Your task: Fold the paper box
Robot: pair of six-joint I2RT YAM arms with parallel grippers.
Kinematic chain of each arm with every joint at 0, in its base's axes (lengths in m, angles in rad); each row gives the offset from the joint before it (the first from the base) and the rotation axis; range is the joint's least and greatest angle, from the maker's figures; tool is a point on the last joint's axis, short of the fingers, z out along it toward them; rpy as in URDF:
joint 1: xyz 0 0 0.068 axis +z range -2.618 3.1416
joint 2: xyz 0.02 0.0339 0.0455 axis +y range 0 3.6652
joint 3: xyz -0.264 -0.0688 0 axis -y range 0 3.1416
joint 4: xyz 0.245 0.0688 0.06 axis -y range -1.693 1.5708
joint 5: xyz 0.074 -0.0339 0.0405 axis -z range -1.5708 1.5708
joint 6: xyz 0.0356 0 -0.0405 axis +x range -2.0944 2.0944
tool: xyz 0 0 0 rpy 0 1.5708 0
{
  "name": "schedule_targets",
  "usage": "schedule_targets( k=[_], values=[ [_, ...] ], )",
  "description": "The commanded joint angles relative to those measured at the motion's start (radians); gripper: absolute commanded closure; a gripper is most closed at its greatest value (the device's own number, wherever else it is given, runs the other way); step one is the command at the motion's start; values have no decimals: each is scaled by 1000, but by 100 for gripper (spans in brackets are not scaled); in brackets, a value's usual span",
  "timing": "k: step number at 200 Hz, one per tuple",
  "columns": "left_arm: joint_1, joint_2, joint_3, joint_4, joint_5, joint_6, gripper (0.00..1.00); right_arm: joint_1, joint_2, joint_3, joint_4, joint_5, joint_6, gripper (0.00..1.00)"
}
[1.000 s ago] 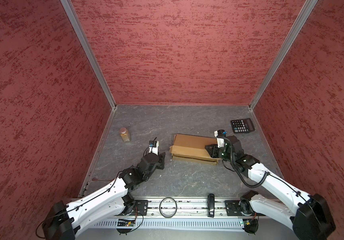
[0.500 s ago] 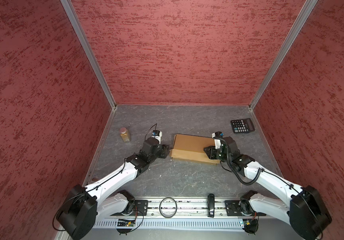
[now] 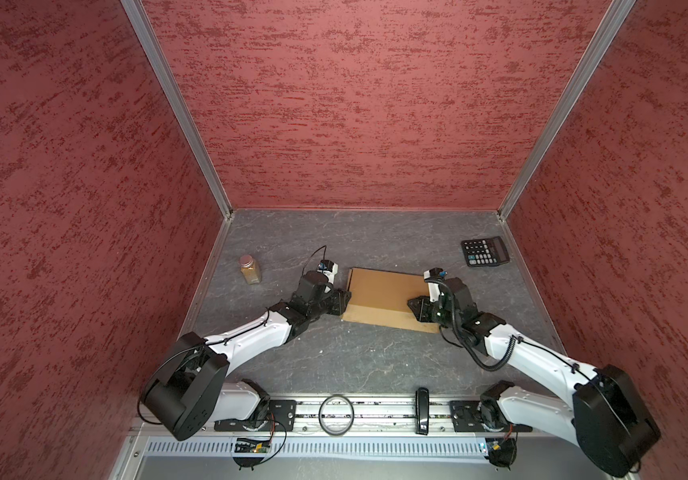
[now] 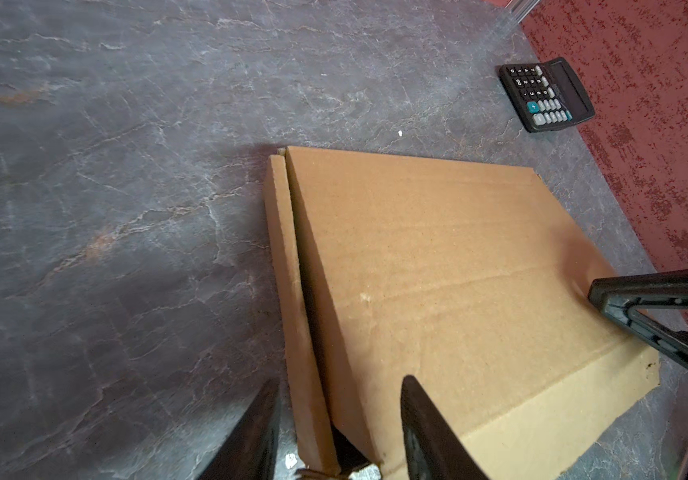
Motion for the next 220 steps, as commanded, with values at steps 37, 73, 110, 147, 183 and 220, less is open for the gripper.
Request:
schedule_targets(
  k=[37,73,110,147,183,220],
  values=[
    [1,97,3,79,10,3,57,11,-12,-41,27,55,45,77],
    [0,134,-11,109,-4,-5,59,10,-10,-56,29,62,51,77],
    [-8,162,-15,113,-22,-6,62,10,5,-70,37,79,63,77],
    [-20,185,-15,110,-35,-9,63,11,19,-70,40,88,69,77],
    [-23,177,-12,107,-39,-14,64,10,18,-58,34,97,63,77],
    [-21,113,25,46,-45,-7,64,11,-13,-8,0,114,47,74]
  ],
)
